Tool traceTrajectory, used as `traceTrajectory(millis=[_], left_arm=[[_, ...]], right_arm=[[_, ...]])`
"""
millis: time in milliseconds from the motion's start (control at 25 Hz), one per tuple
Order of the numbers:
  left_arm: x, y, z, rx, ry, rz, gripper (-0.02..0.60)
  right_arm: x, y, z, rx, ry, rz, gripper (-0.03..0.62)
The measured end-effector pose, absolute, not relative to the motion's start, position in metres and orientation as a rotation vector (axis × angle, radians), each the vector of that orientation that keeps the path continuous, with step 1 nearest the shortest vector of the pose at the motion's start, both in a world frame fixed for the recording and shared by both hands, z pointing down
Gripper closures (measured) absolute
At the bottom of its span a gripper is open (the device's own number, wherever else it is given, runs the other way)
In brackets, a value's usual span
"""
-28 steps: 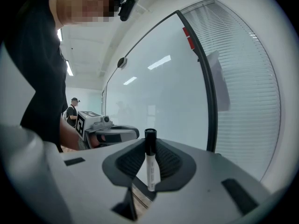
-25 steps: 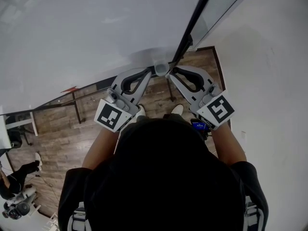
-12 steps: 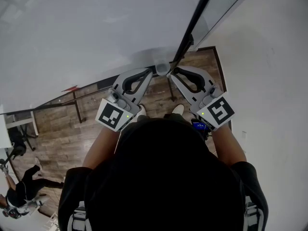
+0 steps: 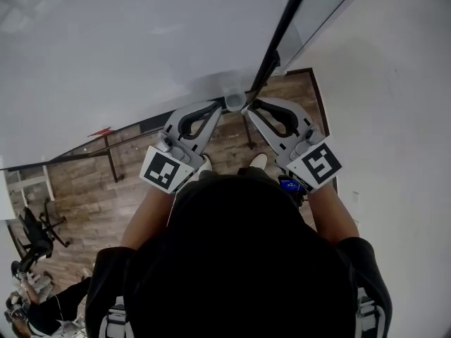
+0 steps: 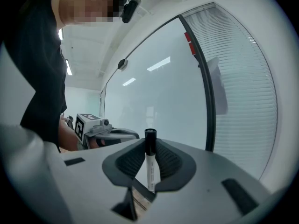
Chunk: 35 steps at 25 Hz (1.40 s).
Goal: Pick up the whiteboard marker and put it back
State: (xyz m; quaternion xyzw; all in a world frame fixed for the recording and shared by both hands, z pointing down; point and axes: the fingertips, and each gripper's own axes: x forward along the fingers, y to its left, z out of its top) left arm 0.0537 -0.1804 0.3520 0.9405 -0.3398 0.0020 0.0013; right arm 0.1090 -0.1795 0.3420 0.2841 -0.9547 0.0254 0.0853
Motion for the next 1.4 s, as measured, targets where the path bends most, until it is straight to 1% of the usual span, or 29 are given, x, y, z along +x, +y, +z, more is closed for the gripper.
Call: traceTrajectory(millis=[760,1080,1400], left_arm=[[0.047,-0.186,0.367,2.939,-1.087,-0.014,0.577],[0.044,-0.193,0.375,2.934,-1.105,-0.022,0.577],[0.035,-0.199,0.393,2.921,-1.141,-0.052,0.578]], right_arm=[[0.111,-0.193,0.348,0.875,-2.851,0.08,0.531],[0.101,-0.2,0.347,0.864,-2.852,0.052,0.531],[0.095,-0.22,0.368,0.902,-2.843,0.073,0.531]])
